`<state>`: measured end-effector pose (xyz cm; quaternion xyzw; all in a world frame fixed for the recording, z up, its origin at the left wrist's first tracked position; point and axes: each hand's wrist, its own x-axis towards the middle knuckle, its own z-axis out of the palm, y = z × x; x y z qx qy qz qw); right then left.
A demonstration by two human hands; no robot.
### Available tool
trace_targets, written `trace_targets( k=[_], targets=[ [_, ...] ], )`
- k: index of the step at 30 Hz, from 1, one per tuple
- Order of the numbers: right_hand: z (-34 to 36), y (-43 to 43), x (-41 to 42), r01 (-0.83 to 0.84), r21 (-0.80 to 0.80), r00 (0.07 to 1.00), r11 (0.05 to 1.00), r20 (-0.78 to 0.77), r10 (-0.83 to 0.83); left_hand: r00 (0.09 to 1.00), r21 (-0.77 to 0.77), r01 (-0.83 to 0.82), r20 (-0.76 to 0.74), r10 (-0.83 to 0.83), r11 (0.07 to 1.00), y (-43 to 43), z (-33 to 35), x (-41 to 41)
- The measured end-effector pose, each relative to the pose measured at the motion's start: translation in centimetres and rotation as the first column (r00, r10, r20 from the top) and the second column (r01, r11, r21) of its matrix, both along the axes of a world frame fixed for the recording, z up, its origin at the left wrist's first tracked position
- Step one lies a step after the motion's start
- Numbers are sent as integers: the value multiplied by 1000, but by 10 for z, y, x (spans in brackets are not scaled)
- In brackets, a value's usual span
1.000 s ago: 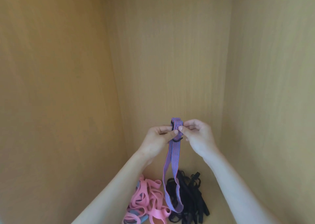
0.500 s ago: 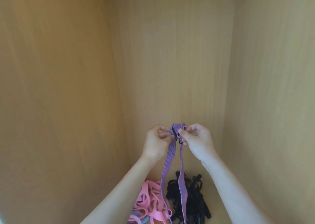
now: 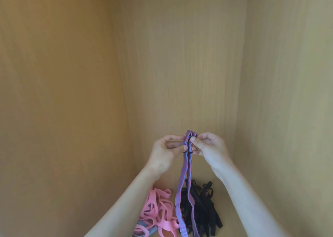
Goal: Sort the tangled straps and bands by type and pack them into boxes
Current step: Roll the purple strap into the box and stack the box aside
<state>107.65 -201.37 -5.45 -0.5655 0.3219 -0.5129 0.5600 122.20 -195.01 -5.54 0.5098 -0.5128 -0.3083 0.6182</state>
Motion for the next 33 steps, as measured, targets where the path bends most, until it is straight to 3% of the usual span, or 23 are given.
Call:
trace_targets(
  k=[4, 9, 13, 16, 23, 29, 33],
  targets=[
    [-2, 2, -6, -96, 19, 994, 995, 51, 95, 998, -29, -50, 36, 51, 998, 0, -5, -3],
    [-2, 3, -2, -21, 25, 999, 999, -37, 22, 981, -35, -93, 166, 97, 995, 1, -5, -10],
    [7, 3, -3, -15, 58, 999, 998, 50, 12, 992, 73, 120, -57, -115, 990, 4, -12, -8],
    [14, 4, -5, -62, 119, 984, 991, 171, 41, 974, 95, 225, -62, -220, 970, 6, -18, -6],
    [4, 15, -12, -232, 314, 945, 921, 298, 136, 964, 111, 213, -185, -190, 971, 0, -6, 4],
    [-15, 29, -22, -358, 383, 933, 852, 127, 335, 943, 183, 282, -232, -238, 942, 6, 1, 8],
    [-15, 35, -28, -267, 251, 942, 930, -137, 307, 952, 307, 304, -83, -293, 902, 14, 5, 5]
  ],
)
